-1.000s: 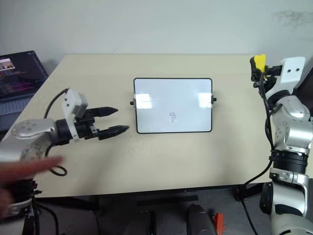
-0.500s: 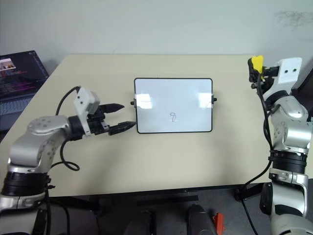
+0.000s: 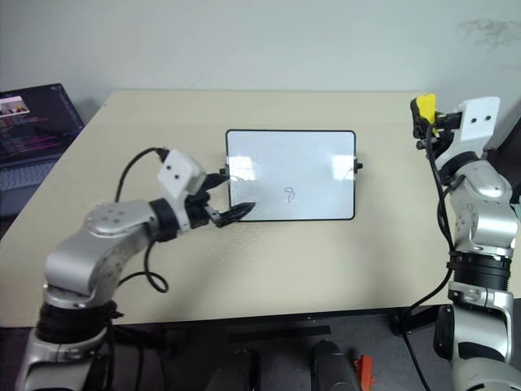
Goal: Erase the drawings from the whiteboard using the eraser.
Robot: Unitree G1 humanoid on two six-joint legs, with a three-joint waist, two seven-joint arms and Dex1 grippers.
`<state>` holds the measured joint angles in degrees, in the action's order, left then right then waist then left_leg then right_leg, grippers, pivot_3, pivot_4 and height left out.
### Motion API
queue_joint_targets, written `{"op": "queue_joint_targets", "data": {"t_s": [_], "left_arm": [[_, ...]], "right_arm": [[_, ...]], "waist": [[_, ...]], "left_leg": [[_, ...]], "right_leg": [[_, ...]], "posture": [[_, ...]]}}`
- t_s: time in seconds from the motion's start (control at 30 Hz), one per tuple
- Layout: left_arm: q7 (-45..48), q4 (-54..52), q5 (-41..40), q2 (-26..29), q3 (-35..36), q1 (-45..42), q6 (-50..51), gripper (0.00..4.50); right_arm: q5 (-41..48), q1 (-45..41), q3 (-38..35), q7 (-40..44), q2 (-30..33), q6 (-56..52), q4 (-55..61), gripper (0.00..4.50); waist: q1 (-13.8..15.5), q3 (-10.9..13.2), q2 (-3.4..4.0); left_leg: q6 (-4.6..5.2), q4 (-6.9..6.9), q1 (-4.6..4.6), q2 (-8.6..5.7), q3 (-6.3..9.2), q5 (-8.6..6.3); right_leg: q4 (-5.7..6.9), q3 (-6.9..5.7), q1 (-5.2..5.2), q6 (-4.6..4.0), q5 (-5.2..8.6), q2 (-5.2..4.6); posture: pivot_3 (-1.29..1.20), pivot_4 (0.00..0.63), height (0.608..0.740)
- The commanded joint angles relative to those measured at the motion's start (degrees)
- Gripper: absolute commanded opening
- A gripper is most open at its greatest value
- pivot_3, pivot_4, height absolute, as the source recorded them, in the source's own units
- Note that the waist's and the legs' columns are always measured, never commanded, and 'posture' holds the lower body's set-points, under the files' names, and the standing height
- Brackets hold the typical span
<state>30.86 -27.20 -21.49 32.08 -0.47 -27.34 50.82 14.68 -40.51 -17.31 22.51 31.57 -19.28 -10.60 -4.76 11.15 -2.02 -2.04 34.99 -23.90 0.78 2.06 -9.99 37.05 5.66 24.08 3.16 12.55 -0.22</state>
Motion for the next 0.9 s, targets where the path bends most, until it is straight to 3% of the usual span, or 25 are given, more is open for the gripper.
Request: {"op": "queue_joint_targets", "data": {"t_s": [0.03,0.13,0.47,0.63,0.9], "left_arm": [[-8.09,-4.67,2.0,-4.72,-1.91,0.29,4.16,4.5],[-12.29,-6.71,3.66,-7.4,-3.09,0.97,6.15,4.5],[-13.78,-6.72,4.91,-5.95,-2.12,2.25,6.21,4.5],[-13.9,-6.77,4.44,-6.5,-2.35,2.6,6.69,4.5],[-13.0,-6.3,3.66,-6.06,-1.84,3.16,6.19,4.5]], "right_arm": [[0.01,-0.57,0.28,0.15,0.91,0.76,2.42,0.97],[-0.07,-1.02,0.71,0.2,1.04,0.99,1.91,0.97],[0.31,-0.74,2.69,3.13,1.65,0.37,2.68,0.97],[-0.92,0.76,8.98,9.23,3.39,-0.9,7.71,0.97],[-18.14,-3.26,28.14,13.49,4.34,10.32,9.79,0.97]], "waist": [[0.03,0.0,0.0],[-0.09,0.0,0.0],[-0.05,0.0,0.0],[-0.11,0.0,0.0],[-0.15,0.0,0.0]], "left_leg": [[0.0,0.0,0.02,-0.01,0.0,0.0],[0.0,0.01,0.03,0.0,0.01,0.0],[0.0,0.02,0.02,-0.04,0.0,0.0],[0.0,0.0,0.02,-0.02,0.01,0.0],[-0.01,0.01,0.05,-0.02,0.0,0.0]], "right_leg": [[0.02,0.01,-0.01,0.01,0.0,0.0],[0.04,0.0,0.0,0.02,-0.02,0.01],[-0.02,0.02,-0.02,0.01,-0.01,-0.01],[-0.01,0.0,0.0,0.02,-0.01,0.01],[0.01,0.01,0.0,-0.13,0.07,0.01]], "posture": [[0.0,0.15,0.74],[0.0,0.15,0.74],[0.0,0.15,0.74],[0.0,0.15,0.74],[0.0,0.15,0.74]]}}
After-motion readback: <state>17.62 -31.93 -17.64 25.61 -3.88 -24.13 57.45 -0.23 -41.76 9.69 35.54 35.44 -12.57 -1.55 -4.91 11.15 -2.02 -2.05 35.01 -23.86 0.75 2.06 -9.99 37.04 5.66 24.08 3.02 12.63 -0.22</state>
